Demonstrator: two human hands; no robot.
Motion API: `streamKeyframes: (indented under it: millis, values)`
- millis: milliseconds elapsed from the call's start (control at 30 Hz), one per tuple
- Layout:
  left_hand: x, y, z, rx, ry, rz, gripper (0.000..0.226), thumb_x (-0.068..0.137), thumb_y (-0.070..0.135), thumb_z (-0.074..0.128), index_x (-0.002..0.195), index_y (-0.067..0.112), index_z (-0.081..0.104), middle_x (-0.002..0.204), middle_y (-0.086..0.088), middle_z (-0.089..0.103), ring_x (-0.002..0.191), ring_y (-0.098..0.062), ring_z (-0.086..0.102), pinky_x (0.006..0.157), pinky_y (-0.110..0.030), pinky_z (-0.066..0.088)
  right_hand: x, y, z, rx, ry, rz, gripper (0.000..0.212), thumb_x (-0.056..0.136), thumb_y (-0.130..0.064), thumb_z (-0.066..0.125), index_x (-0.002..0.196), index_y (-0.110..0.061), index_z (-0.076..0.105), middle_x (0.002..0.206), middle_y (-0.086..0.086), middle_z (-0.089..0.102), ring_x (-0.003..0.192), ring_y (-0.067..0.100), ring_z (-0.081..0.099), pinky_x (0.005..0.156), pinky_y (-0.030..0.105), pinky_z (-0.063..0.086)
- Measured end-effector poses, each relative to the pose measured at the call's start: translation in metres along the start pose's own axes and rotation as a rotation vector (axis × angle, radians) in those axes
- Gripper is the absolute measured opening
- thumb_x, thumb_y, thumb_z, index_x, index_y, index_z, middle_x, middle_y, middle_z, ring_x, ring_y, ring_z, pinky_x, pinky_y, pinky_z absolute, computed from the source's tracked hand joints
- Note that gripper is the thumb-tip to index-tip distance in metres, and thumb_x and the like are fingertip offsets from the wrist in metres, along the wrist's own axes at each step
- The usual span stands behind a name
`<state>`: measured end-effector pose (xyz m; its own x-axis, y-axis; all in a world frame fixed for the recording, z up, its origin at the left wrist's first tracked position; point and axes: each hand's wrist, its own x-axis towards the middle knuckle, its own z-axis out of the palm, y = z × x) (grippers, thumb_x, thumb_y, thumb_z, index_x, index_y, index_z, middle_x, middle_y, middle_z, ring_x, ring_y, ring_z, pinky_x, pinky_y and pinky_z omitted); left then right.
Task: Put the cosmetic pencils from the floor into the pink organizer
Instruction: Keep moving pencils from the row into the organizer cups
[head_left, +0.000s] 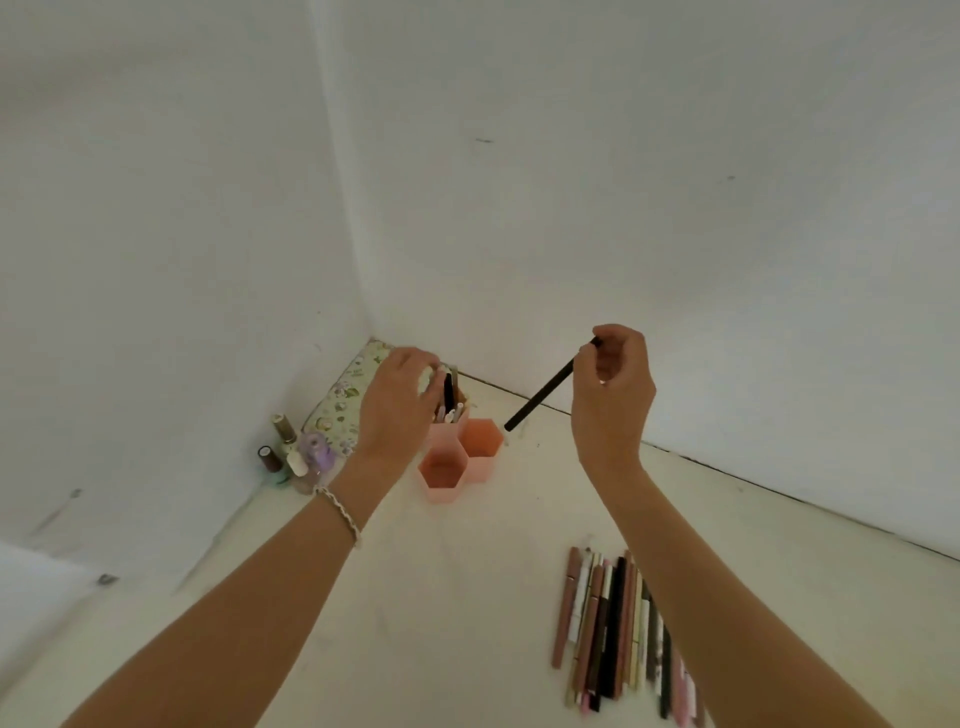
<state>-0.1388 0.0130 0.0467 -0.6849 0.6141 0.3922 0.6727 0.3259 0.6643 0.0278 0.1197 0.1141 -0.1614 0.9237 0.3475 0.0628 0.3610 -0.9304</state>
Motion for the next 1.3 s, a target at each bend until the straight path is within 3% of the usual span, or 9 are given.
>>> streamKeyframes:
  millis: [100,267,467,600,733,867,967,1133,1300]
  values:
    - [-0.002,-0.009,-0.005,0.075,0.094,0.023,0.019,0.097,0.017,0.055,0.106,0.010,0.070,0.114,-0.007,0.064,0.112,-0.027,0.055,0.098,-0.033,0.040,0.000,-0.009,0.015,0.050,0.030,-0.038,0.015,0.092,-0.008,0.056,0.103,-0.017,0.059,0.088,-0.014,0.060,0.076,-0.002,0.055,0.072,0.011,0.045]
    - [0.010,-0.007,-0.038,-0.079,0.200,-0.038,0.029,0.098,0.011,0.043,0.120,0.015,0.061,0.120,-0.003,0.056,0.098,-0.015,0.058,0.083,-0.031,0.051,-0.009,-0.010,0.052,0.005,-0.075,-0.161,0.016,0.095,-0.007,0.054,0.108,-0.016,0.059,0.097,-0.004,0.063,0.083,0.000,0.058,0.078,0.011,0.046]
    - [0.005,0.013,-0.050,-0.181,0.193,-0.044,0.029,0.098,0.010,0.043,0.122,0.019,0.057,0.123,0.004,0.054,0.086,0.006,0.053,0.075,-0.021,0.049,-0.039,0.035,0.071,-0.466,-0.580,-0.266,0.019,0.094,-0.005,0.053,0.102,-0.007,0.071,0.108,0.008,0.065,0.100,0.024,0.059,0.089,0.030,0.045]
    - [-0.018,0.042,-0.034,-0.225,0.156,0.049,0.025,0.092,0.005,0.048,0.111,0.018,0.058,0.108,0.006,0.058,0.084,-0.003,0.056,0.070,-0.016,0.046,-0.039,0.040,0.050,-0.448,-0.363,-0.247,0.032,0.083,0.002,0.053,0.110,-0.007,0.069,0.109,0.006,0.066,0.101,0.023,0.057,0.094,0.034,0.045]
    - [-0.069,0.076,0.016,-0.111,-0.295,-0.050,0.018,0.088,0.011,0.055,0.101,0.024,0.057,0.089,0.014,0.059,0.081,-0.009,0.061,0.071,-0.029,0.054,-0.023,0.046,0.005,-0.439,-0.254,-0.082,0.035,0.084,0.004,0.049,0.112,-0.012,0.064,0.103,-0.001,0.065,0.097,0.016,0.057,0.085,0.023,0.042]
    - [-0.117,0.088,0.071,0.150,-0.903,-0.265,0.020,0.088,0.023,0.057,0.108,0.017,0.059,0.111,-0.002,0.064,0.104,-0.021,0.062,0.091,-0.034,0.051,-0.019,0.060,-0.041,-0.442,-0.250,0.048,0.028,0.091,-0.001,0.048,0.108,-0.015,0.066,0.100,-0.004,0.067,0.095,0.014,0.061,0.085,0.025,0.048]
    - [-0.144,0.095,0.099,0.303,-0.926,-0.226,0.031,0.100,0.035,0.044,0.116,0.011,0.055,0.120,-0.008,0.061,0.112,-0.026,0.059,0.094,-0.035,0.048,-0.019,0.074,-0.077,-0.471,-0.250,0.113,0.022,0.095,-0.007,0.050,0.103,-0.019,0.067,0.093,-0.010,0.067,0.083,0.007,0.062,0.078,0.022,0.049]
    - [-0.159,0.101,0.123,0.392,-0.846,-0.225,0.027,0.099,0.016,0.042,0.125,0.009,0.043,0.116,-0.009,0.062,0.104,-0.028,0.062,0.078,-0.034,0.046,-0.025,0.093,-0.119,-0.480,-0.238,0.196,0.024,0.093,-0.005,0.049,0.102,-0.019,0.068,0.088,-0.011,0.066,0.070,0.000,0.057,0.066,0.013,0.042]
    - [-0.148,0.098,0.116,0.237,-0.685,-0.248,0.027,0.093,0.011,0.050,0.120,0.015,0.045,0.101,-0.006,0.063,0.088,-0.024,0.063,0.071,-0.033,0.050,-0.031,0.106,-0.125,-0.505,-0.312,0.296,0.025,0.093,-0.007,0.047,0.104,-0.020,0.065,0.070,-0.011,0.060,0.052,0.003,0.051,0.053,0.016,0.041]
